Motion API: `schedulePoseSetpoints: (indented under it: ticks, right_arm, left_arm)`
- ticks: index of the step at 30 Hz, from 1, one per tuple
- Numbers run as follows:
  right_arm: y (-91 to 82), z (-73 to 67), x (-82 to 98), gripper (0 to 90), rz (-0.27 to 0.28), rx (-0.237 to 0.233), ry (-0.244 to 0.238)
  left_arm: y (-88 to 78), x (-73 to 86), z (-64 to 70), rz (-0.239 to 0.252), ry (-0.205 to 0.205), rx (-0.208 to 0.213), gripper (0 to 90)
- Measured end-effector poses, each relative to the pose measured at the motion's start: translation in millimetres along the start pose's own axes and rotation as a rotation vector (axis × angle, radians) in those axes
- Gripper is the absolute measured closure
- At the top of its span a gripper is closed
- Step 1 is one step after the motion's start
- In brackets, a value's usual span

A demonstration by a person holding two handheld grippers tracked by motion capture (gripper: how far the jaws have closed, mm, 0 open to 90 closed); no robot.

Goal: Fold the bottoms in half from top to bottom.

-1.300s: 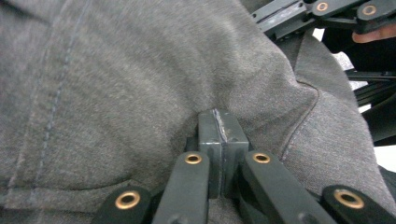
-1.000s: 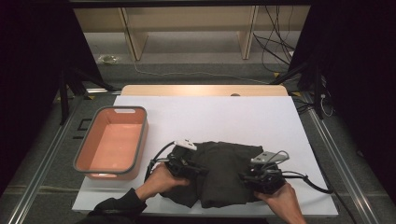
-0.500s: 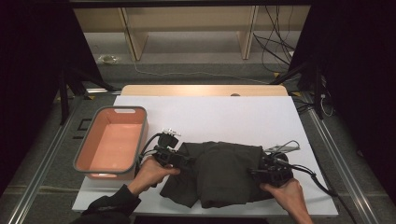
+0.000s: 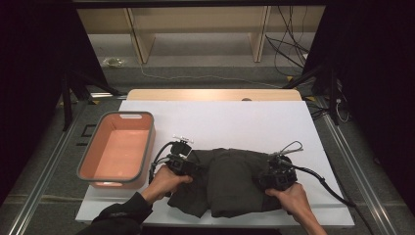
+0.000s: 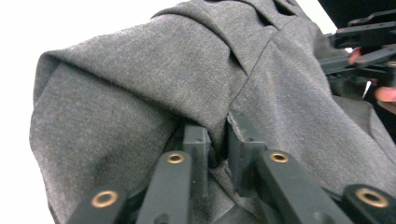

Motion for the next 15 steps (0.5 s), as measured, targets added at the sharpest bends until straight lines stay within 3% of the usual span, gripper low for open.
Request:
schedulePoseSetpoints:
  ticks: [4, 6, 15]
  right_arm:
    - [-1.1, -3.0, -3.0, 75.3, 0.017, -0.019, 0.009]
    - [-4.4, -2.3, -5.5, 80.8, 0.041, -0.022, 0.013]
    - [-14.7, -5.2, -21.1, 84.6, 0.145, 0.014, -0.040]
  left_arm:
    - [-2.0, -3.0, 1.2, 0.016, 0.016, 0.005, 81.5]
    - [-3.1, -5.2, 1.4, 0.027, 0.021, 0.007, 81.9]
    - [-9.7, -26.5, -6.7, 0.111, 0.023, 0.009, 83.8]
Point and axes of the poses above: each handheld gripper's, and its own axes: y roughly forward along the jaws, x roughly out of its underside, z roughly to its right, the point moved 4 cm from there along y, roughly forward along the jaws, and after that the axes turned 6 degrees about y, right-handed, at the moved point
